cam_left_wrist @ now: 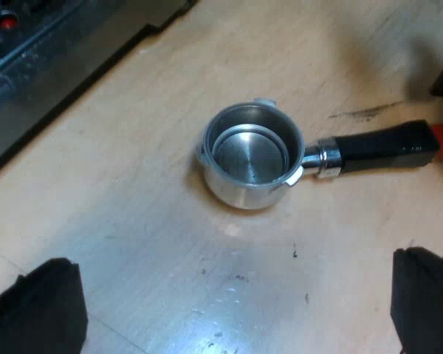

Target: Grind coffee beans and then tamp

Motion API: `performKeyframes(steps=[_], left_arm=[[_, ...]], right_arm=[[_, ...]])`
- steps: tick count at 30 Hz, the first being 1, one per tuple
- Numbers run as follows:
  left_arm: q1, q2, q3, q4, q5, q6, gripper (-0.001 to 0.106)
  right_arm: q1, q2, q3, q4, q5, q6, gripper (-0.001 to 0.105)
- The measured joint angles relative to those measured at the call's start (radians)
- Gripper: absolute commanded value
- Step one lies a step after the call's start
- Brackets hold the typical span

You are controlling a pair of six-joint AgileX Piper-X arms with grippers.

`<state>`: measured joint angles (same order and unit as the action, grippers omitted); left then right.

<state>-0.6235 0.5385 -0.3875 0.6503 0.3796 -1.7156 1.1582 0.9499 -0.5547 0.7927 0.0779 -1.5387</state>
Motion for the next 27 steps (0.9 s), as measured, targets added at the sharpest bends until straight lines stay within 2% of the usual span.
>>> performKeyframes(steps=[3,8,15,20,22,25,27], left_arm=[[0.000,0.000,-0.034,0.036,-0.006,0.009,0.085],[0.000,0.000,-0.067,0.104,-0.010,0.082,0.085],[0.000,-0.028,-0.114,0.233,-0.069,0.126,0.085],[0.000,-0.069,-0.128,0.257,-0.084,0.132,0.085],[0.000,-0.085,-0.131,0.266,-0.098,0.135,0.085],[0.000,-0.141,-0.179,0.346,-0.105,0.128,0.085],[0.000,-0.151,-0.184,0.349,-0.105,0.127,0.085]], right_arm=[[0.000,0.000,-0.047,0.081,-0.002,0.006,0.055],[0.000,0.002,-0.116,0.153,-0.005,0.006,0.055],[0.000,0.002,-0.223,0.179,0.005,0.008,0.055],[0.000,0.002,-0.261,0.161,0.050,0.008,0.055],[0.000,-0.034,-0.264,0.058,0.070,0.009,0.055],[0.000,-0.050,-0.264,-0.021,0.070,0.009,0.055],[0.000,-0.049,-0.264,-0.049,0.070,0.002,0.055]])
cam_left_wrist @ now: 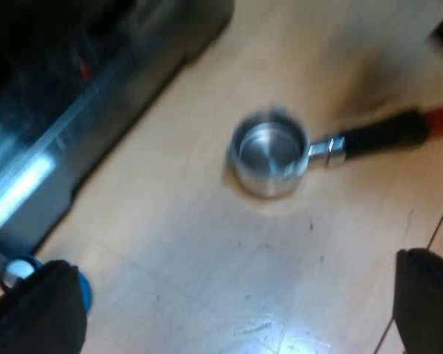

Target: Grind coffee beans and then tamp

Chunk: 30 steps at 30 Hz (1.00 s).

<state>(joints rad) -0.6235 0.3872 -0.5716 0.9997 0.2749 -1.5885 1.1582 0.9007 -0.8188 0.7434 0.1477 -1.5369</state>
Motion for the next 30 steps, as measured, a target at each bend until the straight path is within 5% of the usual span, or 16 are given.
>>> performKeyframes(steps=[4,11,18,21,22,30], left_arm=[[0.000,-0.042,-0.071,0.073,0.000,0.000,0.085],[0.000,-0.042,-0.103,0.100,0.000,-0.085,0.085],[0.000,-0.042,-0.103,0.092,0.000,-0.123,0.085],[0.058,-0.042,-0.103,0.092,-0.011,-0.127,0.085],[0.099,-0.042,-0.103,0.089,-0.014,-0.127,0.085],[0.302,-0.040,-0.103,0.032,-0.022,-0.125,0.085]], right_arm=[[0.000,0.000,0.000,-0.073,0.000,-0.033,0.055],[0.045,0.002,0.056,-0.385,0.000,-0.186,0.055],[0.055,0.027,0.112,-0.521,0.000,-0.204,0.055],[0.055,0.077,0.138,-0.612,0.000,-0.206,0.057],[0.055,0.090,0.137,-0.632,0.000,-0.206,0.068],[0.055,0.177,0.137,-0.726,0.077,-0.206,0.070]])
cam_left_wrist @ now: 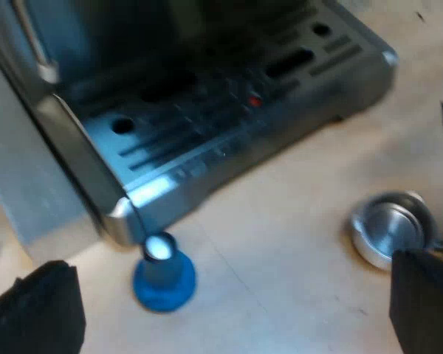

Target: Grind coffee beans and then tamp

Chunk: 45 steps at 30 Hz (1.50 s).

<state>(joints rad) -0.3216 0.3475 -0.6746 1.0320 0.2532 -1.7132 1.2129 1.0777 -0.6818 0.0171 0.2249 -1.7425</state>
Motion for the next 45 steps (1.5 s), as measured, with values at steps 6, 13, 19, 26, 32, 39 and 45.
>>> performKeyframes(steps=[6,13,19,26,32,39,45], left_arm=[[0.018,0.000,0.000,-0.008,-0.079,0.022,0.085],[0.018,0.048,0.007,-0.008,-0.134,0.014,0.085],[0.018,0.125,0.007,-0.018,-0.134,0.014,0.085],[0.018,0.276,0.008,-0.090,-0.084,0.000,0.085],[-0.078,0.500,0.009,-0.171,-0.058,-0.004,0.085],[-0.083,0.633,0.009,-0.204,-0.110,-0.004,0.085],[-0.083,0.714,0.009,-0.249,-0.113,-0.004,0.085]], right_arm=[[0.000,0.035,0.000,-0.017,0.023,0.000,0.070],[0.000,0.035,0.000,-0.017,0.027,0.000,0.070],[0.000,0.035,0.000,-0.017,0.027,0.000,0.070],[0.000,0.035,0.000,-0.017,0.027,0.000,0.070],[0.000,0.035,0.000,-0.017,0.027,0.000,0.070],[0.000,0.035,0.000,-0.017,0.027,0.000,0.070],[0.000,0.035,0.000,-0.017,0.027,0.000,0.070]])
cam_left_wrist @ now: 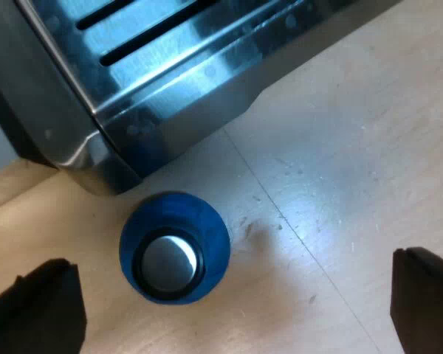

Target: Grind coffee beans and then tamp

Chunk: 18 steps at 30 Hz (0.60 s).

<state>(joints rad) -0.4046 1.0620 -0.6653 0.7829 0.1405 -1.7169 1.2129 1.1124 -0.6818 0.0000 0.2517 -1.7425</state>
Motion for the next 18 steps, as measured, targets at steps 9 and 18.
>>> performKeyframes(steps=[9,18], left_arm=[[0.000,0.070,0.000,-0.013,0.000,0.000,0.085],[0.000,0.232,0.000,-0.085,-0.005,0.000,0.085]], right_arm=[[0.000,0.000,0.000,0.000,0.000,0.000,0.070],[0.000,0.000,0.000,0.000,0.000,0.000,0.070]])
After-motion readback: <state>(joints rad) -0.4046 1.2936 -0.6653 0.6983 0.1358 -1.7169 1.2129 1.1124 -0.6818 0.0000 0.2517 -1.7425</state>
